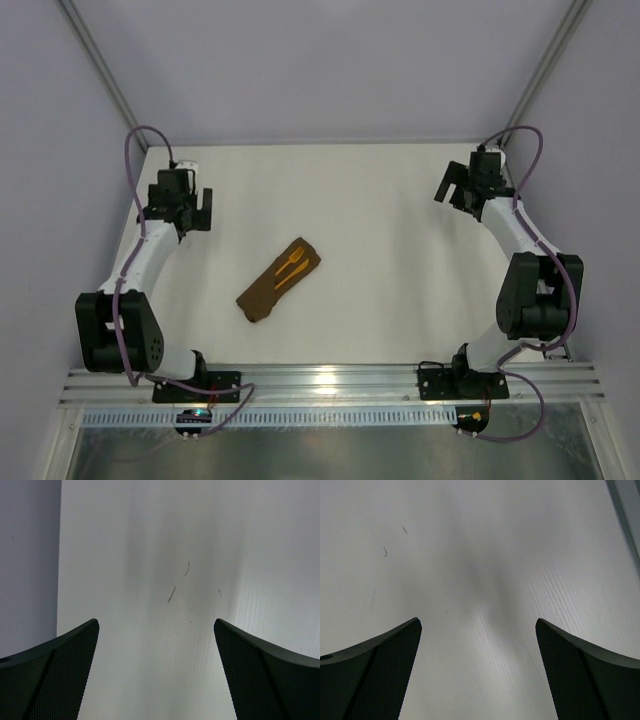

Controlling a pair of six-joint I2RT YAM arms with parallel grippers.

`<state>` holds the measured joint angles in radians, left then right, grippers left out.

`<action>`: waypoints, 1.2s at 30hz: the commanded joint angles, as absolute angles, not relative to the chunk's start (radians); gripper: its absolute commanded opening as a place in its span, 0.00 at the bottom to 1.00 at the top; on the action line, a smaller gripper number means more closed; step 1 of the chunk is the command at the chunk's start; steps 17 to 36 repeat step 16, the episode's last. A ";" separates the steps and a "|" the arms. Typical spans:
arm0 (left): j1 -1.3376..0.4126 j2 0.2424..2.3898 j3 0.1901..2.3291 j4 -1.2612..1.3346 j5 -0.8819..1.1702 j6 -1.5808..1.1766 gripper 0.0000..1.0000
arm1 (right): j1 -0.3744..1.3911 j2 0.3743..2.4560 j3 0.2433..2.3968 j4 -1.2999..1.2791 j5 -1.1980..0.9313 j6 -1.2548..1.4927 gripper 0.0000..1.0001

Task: Fold the napkin into a case and place the utensils inside
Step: Reset both arms

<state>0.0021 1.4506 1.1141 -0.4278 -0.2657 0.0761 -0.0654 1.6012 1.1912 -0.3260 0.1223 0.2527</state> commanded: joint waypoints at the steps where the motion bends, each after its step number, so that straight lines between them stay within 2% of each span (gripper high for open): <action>1: 0.035 1.393 1.046 -0.385 -0.374 0.081 0.99 | -0.046 1.588 1.183 -0.321 0.164 0.370 0.99; 12: 0.061 1.307 0.919 -0.387 -0.353 0.089 0.99 | -0.046 1.532 1.089 -0.232 0.101 0.316 0.99; 36: 0.063 1.293 0.911 -0.396 -0.325 0.091 0.99 | -0.046 1.511 1.065 -0.212 0.138 0.301 0.99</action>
